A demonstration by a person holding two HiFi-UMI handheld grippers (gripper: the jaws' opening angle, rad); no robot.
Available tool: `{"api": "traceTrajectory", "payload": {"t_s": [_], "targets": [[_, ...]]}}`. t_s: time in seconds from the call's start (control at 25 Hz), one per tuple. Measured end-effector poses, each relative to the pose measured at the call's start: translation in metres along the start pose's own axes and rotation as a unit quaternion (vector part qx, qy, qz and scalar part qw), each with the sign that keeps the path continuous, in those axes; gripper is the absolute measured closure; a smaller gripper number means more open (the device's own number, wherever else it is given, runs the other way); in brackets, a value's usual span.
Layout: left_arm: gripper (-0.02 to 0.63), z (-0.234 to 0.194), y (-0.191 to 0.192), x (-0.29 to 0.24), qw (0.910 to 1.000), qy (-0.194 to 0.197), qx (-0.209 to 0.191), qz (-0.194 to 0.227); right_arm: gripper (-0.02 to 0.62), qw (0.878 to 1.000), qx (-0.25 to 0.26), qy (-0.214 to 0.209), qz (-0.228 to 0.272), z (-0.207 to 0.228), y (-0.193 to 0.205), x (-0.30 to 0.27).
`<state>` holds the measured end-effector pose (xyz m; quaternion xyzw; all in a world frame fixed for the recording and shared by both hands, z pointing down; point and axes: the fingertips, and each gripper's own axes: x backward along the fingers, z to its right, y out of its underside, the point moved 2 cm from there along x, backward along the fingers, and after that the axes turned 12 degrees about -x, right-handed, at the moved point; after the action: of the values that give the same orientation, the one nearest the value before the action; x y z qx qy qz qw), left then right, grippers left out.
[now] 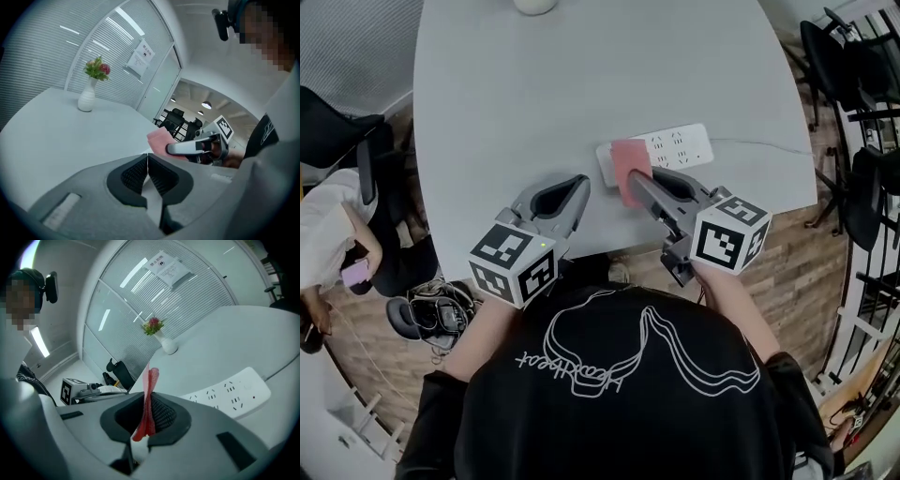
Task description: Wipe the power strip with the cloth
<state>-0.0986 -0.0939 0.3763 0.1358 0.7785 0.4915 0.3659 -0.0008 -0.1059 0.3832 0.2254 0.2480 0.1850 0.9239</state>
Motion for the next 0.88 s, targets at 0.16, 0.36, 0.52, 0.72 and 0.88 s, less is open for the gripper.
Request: {"api": "traceTrajectory", "payload": {"t_s": [0.16,0.36,0.52,0.72,0.88], "targets": [[0.591,-0.010,0.009,-0.014,0.9998,0.002,0.012,-0.017,0.561,1.000,-0.012,0.011,-0.017,0.017,-0.002,-0.013],[0.591,-0.023,0.021,-0.025,0.9992,0.005,0.024,-0.033,0.560,0.999,-0.011,0.025,-0.038,0.033,0.004,-0.035],[0.591,-0.033,0.028,-0.028,0.9986,0.005,0.030,-0.042,0.560,0.998,-0.005,0.052,-0.047,0.043,0.009,-0.047],[0.591,-0.039,0.034,-0.033,0.9984,0.005,0.033,-0.045,0.557,0.995,0.016,0.076,-0.060,0.053,0.012,-0.052],[0.591,-0.040,0.033,-0.037,0.9984,0.006,0.035,-0.045,0.556,0.993,0.025,0.090,-0.068,0.057,0.014,-0.052]]}}
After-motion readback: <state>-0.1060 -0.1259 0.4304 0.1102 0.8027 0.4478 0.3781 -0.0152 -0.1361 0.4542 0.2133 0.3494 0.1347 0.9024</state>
